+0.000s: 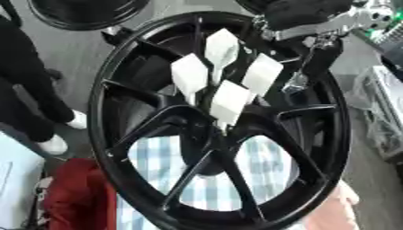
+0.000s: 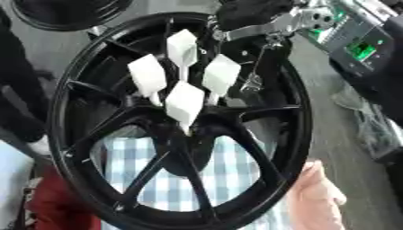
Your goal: Pull the pin out of the wheel hub.
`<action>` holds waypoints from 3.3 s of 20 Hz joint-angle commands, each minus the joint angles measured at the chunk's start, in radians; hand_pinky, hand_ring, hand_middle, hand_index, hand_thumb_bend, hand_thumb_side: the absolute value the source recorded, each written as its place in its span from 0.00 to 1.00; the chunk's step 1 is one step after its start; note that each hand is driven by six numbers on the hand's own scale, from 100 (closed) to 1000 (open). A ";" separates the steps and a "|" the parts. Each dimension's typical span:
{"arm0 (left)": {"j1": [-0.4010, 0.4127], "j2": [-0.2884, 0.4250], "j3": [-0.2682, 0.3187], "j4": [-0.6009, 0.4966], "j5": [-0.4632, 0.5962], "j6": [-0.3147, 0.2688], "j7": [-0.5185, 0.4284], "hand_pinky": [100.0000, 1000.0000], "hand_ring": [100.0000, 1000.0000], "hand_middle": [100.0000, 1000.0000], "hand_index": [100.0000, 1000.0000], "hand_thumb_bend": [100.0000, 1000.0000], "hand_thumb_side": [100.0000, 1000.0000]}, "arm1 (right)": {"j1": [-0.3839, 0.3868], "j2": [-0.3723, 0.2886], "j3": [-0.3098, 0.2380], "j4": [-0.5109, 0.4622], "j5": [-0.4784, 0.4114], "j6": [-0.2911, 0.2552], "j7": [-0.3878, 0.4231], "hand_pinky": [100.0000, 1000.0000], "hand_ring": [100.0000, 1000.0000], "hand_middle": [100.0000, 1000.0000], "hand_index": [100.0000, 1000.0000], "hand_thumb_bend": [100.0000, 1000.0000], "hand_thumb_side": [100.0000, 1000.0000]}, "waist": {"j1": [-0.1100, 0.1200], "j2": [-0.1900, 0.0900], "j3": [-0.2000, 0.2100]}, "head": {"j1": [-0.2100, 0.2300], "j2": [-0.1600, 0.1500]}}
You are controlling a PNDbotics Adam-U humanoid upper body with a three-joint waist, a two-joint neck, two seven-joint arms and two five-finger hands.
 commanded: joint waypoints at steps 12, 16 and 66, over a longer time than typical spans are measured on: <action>-0.002 0.017 0.005 -0.017 -0.009 0.000 -0.007 0.76 0.79 0.80 0.74 0.10 0.66 | -0.028 -0.025 -0.025 -0.014 -0.027 0.030 -0.011 0.62 0.56 0.44 0.50 0.32 0.00 | 0.001 -0.018 -0.005 | 0.000 -0.006; -0.001 0.018 0.005 -0.017 -0.010 0.000 -0.008 0.76 0.79 0.80 0.74 0.10 0.67 | -0.027 -0.036 -0.039 -0.029 -0.035 0.045 -0.016 0.62 0.56 0.44 0.49 0.31 0.00 | 0.001 -0.019 -0.006 | -0.002 -0.005; 0.026 0.045 0.047 -0.021 -0.011 -0.007 0.036 0.76 0.79 0.80 0.73 0.09 0.66 | 0.877 -0.429 -0.933 0.150 0.072 0.235 -0.349 0.82 0.84 0.80 0.86 0.58 0.27 | 0.016 -0.016 -0.084 | 0.065 -0.004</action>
